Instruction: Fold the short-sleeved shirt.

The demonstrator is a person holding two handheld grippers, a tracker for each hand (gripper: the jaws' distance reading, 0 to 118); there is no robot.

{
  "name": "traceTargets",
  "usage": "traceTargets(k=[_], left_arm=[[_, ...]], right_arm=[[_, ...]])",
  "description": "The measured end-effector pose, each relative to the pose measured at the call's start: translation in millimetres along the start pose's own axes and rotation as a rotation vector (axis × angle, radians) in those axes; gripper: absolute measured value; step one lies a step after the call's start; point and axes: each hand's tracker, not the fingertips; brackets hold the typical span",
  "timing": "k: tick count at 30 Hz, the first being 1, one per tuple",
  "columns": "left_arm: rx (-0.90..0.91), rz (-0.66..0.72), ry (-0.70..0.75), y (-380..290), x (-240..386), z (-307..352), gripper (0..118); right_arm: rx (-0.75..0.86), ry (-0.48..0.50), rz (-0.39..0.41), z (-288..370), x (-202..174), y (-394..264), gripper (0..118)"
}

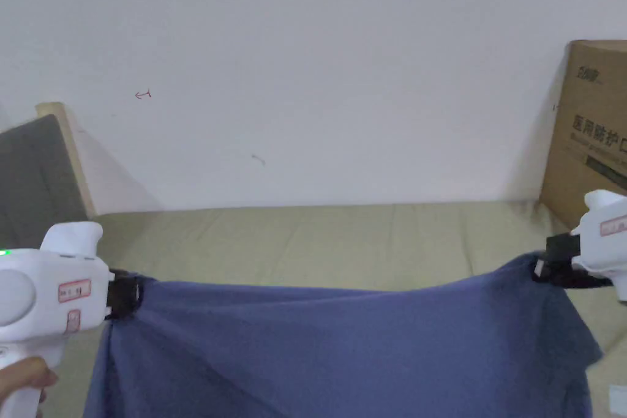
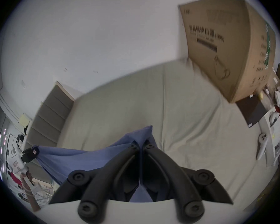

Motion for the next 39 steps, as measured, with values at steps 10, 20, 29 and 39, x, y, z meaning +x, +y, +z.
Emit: traceTargets(k=[10, 20, 29, 39], left_arm=[[0.239, 0.007, -0.047, 101.5, 12.5, 101.5, 2], [0.332, -0.031, -0.017, 248.5, 26.3, 105.3, 2], [0.38, -0.102, 0.026, 297.3, 25.4, 64.6, 2], [0.112, -0.102, 0.059, 176.2, 22.2, -103.3, 2]], right_arm=[[0.24, 0.026, 0.046, 146.5, -68.4, 81.6, 2], [0.367, -0.012, 0.003, 201.7, -126.2, 197.2, 2], [0.384, -0.074, 0.046, 192.1, -144.8, 230.7, 2], [0.096, -0.205, 0.103, -9.7, -78.6, 166.5, 2]])
